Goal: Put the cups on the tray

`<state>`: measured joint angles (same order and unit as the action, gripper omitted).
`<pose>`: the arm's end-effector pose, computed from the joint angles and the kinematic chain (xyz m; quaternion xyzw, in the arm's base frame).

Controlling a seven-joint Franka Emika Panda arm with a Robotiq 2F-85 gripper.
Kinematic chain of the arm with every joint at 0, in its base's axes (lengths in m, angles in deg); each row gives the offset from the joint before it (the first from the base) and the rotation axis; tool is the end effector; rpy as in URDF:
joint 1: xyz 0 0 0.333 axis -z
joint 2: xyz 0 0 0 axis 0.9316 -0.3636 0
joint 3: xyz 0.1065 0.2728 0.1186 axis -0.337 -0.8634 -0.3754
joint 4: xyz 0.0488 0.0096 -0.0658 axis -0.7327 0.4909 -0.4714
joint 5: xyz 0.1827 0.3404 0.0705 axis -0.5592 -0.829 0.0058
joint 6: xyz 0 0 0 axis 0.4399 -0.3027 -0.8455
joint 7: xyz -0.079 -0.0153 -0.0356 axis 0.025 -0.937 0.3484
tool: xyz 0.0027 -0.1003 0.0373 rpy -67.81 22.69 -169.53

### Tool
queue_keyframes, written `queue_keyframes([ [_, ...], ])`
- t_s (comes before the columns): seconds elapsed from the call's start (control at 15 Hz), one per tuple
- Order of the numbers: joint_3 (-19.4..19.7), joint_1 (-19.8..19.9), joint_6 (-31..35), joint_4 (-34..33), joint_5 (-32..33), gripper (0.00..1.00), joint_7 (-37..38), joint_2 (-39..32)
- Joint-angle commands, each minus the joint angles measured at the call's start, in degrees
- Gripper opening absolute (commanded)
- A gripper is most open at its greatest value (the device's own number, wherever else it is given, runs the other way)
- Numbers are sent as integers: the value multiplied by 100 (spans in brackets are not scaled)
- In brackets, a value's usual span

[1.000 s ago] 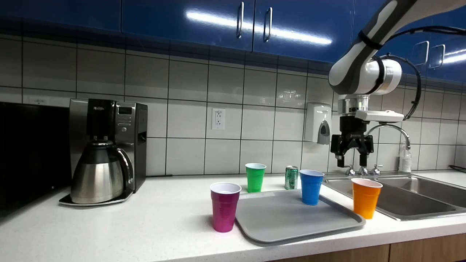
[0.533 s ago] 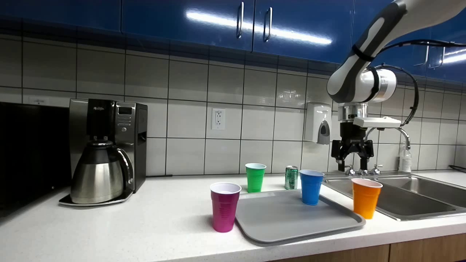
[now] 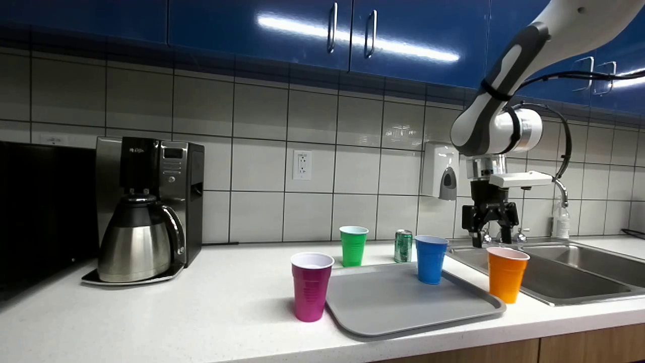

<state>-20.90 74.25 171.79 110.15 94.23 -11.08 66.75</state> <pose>0.4715 -0.1318 0.3088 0.9972 0.0258 -0.0571 0.0417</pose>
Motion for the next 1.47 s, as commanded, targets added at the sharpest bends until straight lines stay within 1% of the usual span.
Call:
queue_keyframes([
  [0.0,-42,121,61,-205,145,100,-55,-256],
  [0.53,-30,176,181,-112,279,100,-40,-367],
  [0.87,-88,118,236,-107,391,100,71,-514],
  [1.4,-141,86,346,-96,283,100,210,-527],
])
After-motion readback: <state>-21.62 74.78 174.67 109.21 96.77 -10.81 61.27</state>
